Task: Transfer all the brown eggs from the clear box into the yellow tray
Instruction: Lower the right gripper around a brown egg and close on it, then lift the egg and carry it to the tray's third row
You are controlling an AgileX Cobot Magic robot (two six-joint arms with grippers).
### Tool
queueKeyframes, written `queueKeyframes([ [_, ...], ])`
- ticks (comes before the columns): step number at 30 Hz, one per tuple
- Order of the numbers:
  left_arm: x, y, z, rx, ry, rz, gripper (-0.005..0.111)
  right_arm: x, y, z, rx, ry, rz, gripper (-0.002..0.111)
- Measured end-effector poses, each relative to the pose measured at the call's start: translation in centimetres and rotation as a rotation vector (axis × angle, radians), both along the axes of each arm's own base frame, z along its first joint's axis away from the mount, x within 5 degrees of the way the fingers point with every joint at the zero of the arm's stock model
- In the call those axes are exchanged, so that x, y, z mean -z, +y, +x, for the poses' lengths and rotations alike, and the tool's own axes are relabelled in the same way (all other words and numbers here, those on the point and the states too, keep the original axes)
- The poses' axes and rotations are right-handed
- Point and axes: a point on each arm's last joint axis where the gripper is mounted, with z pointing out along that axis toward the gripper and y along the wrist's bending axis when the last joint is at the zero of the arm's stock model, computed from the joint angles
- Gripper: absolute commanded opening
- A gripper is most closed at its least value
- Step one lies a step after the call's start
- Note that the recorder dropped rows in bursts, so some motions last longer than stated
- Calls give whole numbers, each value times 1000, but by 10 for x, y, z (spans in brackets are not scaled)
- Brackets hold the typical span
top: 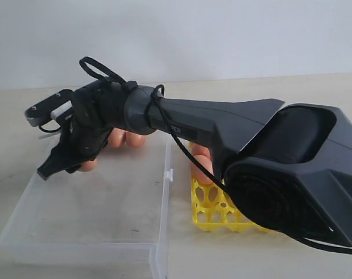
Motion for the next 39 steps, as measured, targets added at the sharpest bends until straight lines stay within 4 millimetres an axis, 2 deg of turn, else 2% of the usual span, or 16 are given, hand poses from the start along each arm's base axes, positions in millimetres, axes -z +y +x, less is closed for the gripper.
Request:
queueKeyframes([
  [4,0,0,0,0,0,0,0,-29,15,-17,-41,-44,54,0],
  [7,0,0,0,0,0,0,0,-42,21,-27,-60,-57,74,0],
  [18,0,0,0,0,0,0,0,-51,11,-31,-66,-59,35,0],
  [21,0,0,0,0,0,0,0,-48,-3,-29,-47,-66,42,0],
  [25,0,0,0,0,0,0,0,-32,-29,-32,-20,-51,23,0],
  [29,0,0,0,0,0,0,0,-34,-52,-39,17,-70,83,0],
  [39,0,0,0,0,0,0,0,-100,-111,-52,129,-256,343,0],
])
